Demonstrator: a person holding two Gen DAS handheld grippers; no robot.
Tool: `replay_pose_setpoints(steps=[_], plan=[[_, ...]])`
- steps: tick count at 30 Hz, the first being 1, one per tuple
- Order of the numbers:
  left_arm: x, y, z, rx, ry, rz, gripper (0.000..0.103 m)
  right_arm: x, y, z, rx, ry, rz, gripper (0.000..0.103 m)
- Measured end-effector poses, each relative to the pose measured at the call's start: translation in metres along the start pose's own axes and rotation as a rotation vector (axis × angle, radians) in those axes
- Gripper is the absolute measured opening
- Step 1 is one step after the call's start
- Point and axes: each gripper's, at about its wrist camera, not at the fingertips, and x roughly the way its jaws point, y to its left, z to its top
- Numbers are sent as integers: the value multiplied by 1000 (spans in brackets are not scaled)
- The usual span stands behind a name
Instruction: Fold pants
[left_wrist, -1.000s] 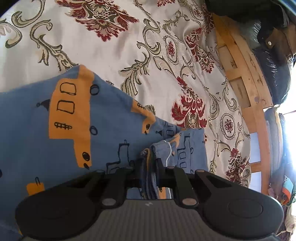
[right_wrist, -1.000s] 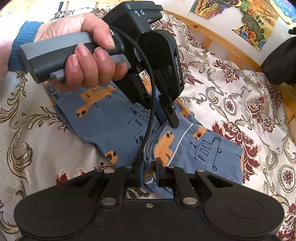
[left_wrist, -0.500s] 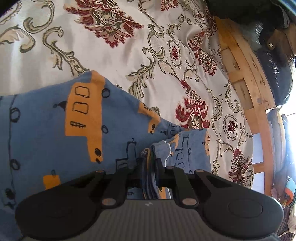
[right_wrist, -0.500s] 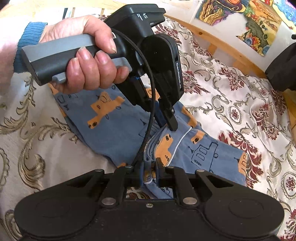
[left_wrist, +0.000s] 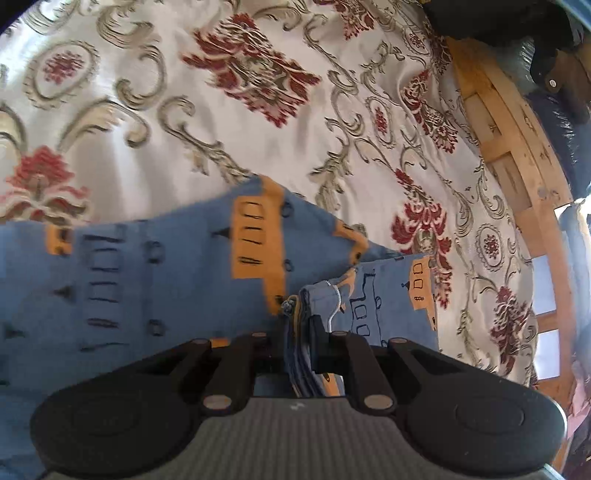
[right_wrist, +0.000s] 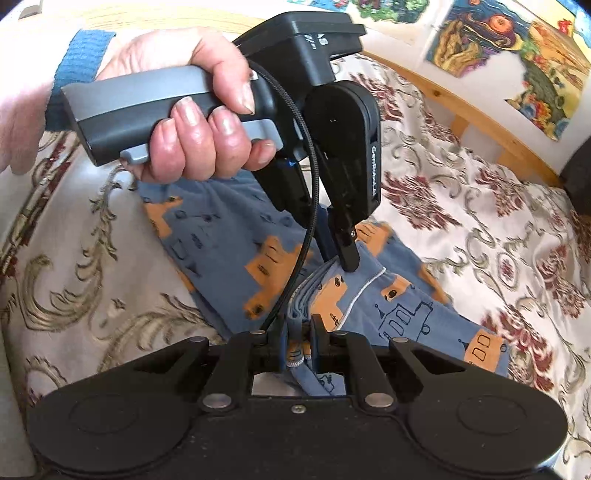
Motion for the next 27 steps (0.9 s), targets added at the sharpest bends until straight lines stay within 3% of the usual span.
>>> replay_pose_setpoints(steps=[7,16,19,20,22,23,24,25,27], plan=[[-18,20,-8,10,-30,9,12,9,18,9,-27,9,18,12],[-14,32,-11,15,-35,22,12,18,20,9,-26,27,27,13],[-14,31,-12,20,-41,26,14,17,18,8,-31,27,44,18],[-14,31,-12,27,-45,29,15,15,14,8,-16,18,55,22],[-18,28,-15,49,-61,33,26,4,5,5,19,-11,76,45],[-23,25,-17,67,-75,41,31,-4,-2,0,34,-31,81,65],[-28,22,-19,87,-87,48,40,-13,-8,-4,47,-43,86,72],[-35,19,-21,107,-106,53,45,-21,-16,-8,63,-50,90,73],[-47,12,-28,143,-154,71,49,-37,-33,-17,108,-46,78,78]])
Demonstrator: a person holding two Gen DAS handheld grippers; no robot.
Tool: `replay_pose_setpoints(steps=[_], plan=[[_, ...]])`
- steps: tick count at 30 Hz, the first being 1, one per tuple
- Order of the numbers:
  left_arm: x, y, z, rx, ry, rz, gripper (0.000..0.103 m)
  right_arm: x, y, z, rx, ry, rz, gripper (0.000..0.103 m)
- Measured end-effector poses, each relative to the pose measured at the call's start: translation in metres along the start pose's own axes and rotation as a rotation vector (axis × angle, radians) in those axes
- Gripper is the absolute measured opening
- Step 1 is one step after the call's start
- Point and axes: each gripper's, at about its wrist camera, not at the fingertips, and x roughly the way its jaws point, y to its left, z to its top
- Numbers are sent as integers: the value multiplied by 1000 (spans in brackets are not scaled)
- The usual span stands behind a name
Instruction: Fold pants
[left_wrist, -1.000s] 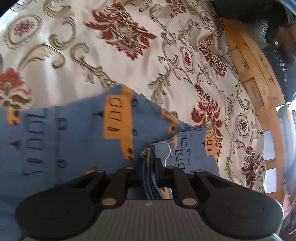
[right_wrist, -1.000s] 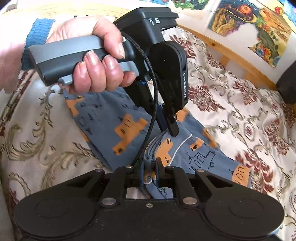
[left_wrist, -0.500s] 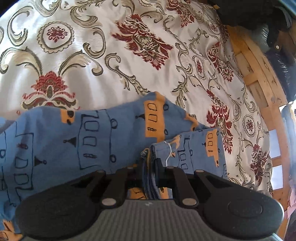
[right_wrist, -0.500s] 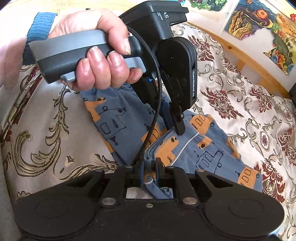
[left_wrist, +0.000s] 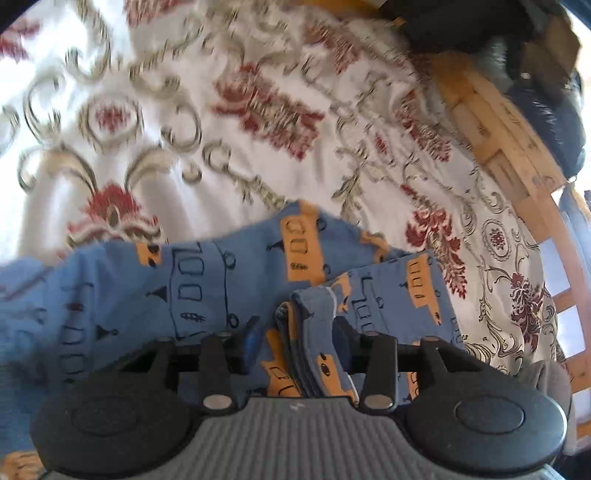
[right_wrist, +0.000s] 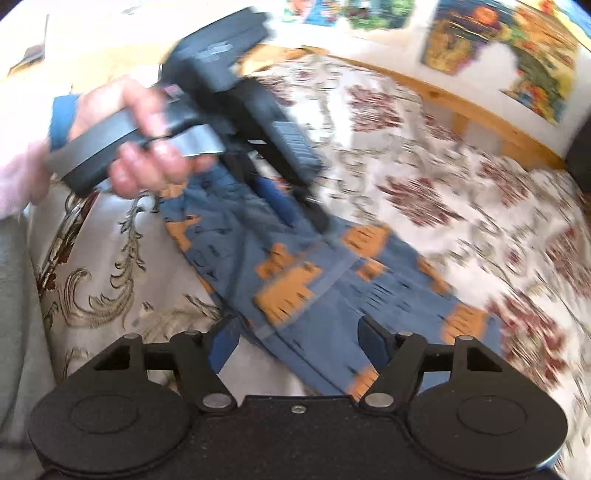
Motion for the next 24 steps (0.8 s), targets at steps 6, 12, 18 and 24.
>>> replay_pose_setpoints(steps=[6,12,18,24], plan=[[-20,-33,-18,70,-65,33,50,-28,-46,-23,75,17,-185,85],[-1,-78,-39,72,-118,11,52,21,-78,-21,26,14,-287,29],[38,-73,-59,19,-44,127,32,71,-111,-39,78,114,-241,23],[22,-43,-64,-138,-20,51,24,52,-135,-28,156,7,-304,25]])
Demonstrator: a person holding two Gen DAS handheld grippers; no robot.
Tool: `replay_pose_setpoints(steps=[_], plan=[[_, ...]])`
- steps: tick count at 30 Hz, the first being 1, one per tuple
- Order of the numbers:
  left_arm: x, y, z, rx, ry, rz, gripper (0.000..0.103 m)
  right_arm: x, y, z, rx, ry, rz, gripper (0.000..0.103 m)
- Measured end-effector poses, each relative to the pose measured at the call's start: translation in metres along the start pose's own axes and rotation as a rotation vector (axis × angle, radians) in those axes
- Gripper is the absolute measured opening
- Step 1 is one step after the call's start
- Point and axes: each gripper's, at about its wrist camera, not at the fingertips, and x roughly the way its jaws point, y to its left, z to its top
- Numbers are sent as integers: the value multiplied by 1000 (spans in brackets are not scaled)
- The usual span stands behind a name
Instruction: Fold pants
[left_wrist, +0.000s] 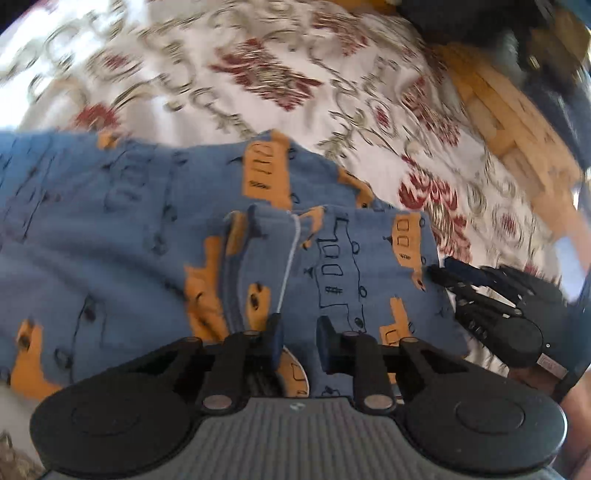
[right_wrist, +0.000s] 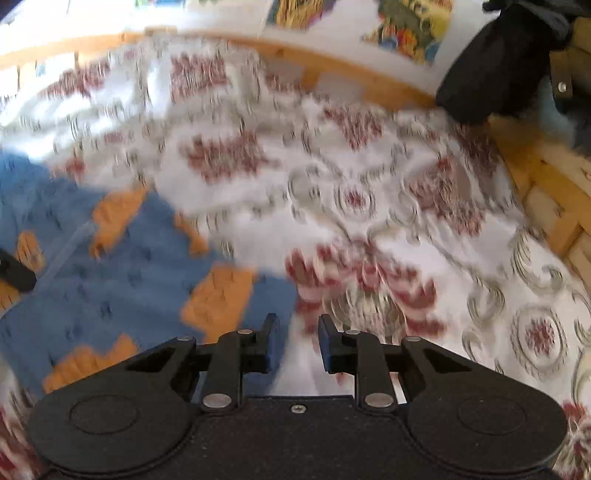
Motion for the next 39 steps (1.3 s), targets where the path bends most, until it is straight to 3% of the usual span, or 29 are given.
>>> replay_pose_setpoints(steps=[3,4,6,9,11,13,16,17,18,19,23,26,29,32,35,37,39], plan=[[-17,7,-1,-33,-75,13,36,13,13,8,-3,-31,124,23],[-21,6,-1,-19,-111,8,49,21,18,8,-5,-20,149,23],[-22,5,4,-13,-185,-29,61,34,22,8,17,10,180,24],[-3,9,21,-17,-206,-119,61,41,15,4,62,22,169,25],[12,14,30,-23,-187,-77,55,43,10,4,81,23,141,27],[20,21,31,-37,-165,-57,41,45,4,6,116,27,128,27],[14,30,30,-100,-148,-71,39,34,10,9,95,1,104,43],[9,34,28,-148,-137,-82,42,25,16,10,69,-20,119,53],[1,37,25,-198,-126,-100,56,16,23,11,43,-38,139,63],[-9,40,20,-240,-124,-104,73,8,31,10,19,-57,150,64],[-63,36,-2,-237,-183,26,80,-18,76,9,-100,-125,143,70],[-96,40,-25,-225,-280,150,91,-25,104,11,-158,-159,160,72],[-108,52,-39,-287,-352,261,91,-29,124,10,-201,-170,186,73],[-110,68,-41,-372,-420,293,86,-32,139,7,-248,-188,150,73],[-107,84,-38,-458,-460,299,72,-32,148,5,-272,-208,115,72],[-104,97,-38,-534,-475,321,58,-32,155,5,-293,-226,87,71],[-105,110,-42,-619,-517,295,47,-30,165,3,-341,-233,71,68]])
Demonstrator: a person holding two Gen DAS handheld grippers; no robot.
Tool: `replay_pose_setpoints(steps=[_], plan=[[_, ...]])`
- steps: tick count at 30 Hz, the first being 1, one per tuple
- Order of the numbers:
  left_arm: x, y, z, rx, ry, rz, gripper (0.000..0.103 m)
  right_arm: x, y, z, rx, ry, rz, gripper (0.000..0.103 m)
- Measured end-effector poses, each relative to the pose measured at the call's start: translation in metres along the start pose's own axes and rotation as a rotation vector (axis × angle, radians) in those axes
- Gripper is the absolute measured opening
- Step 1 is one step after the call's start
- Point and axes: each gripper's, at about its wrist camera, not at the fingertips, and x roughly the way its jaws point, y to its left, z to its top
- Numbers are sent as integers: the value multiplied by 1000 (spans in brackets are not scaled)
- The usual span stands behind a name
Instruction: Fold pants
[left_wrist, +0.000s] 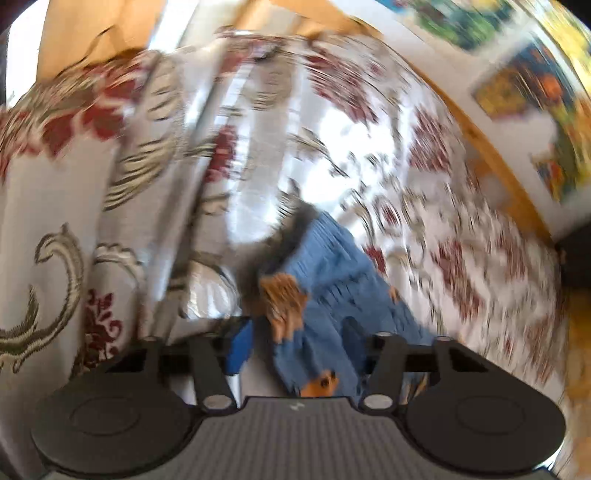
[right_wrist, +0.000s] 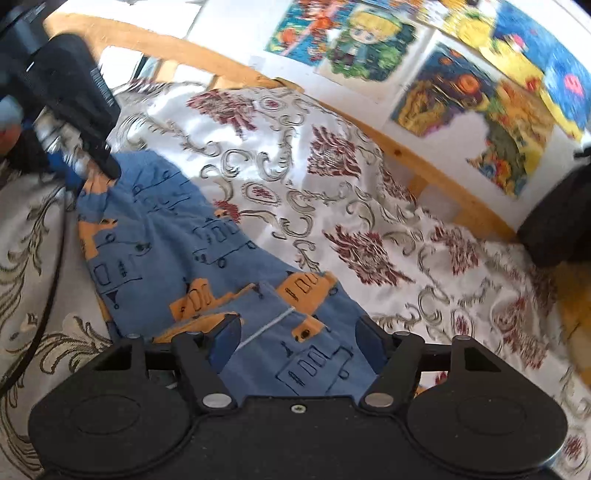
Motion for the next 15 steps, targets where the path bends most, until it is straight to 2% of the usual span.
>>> replay_pose_setpoints(steps=[2,3,4,7,12,15], plan=[[1,8,4,-50,-23,-4,33,5,13,-1,-62,15,3,66],[2,10,5,-54,-30,0,21,9,20,-3,-91,29,5,63],[5,12,7,-57,-32,6,18,12,25,-6,-106,40,8,61],[9,14,9,-65,-26,-4,16,16,32,-9,-123,34,1,59],[9,2,5,32,-42,20,16,22,32,-8,-109,33,4,59],[11,3,5,33,-32,27,19,24,33,-9,-103,31,5,59]])
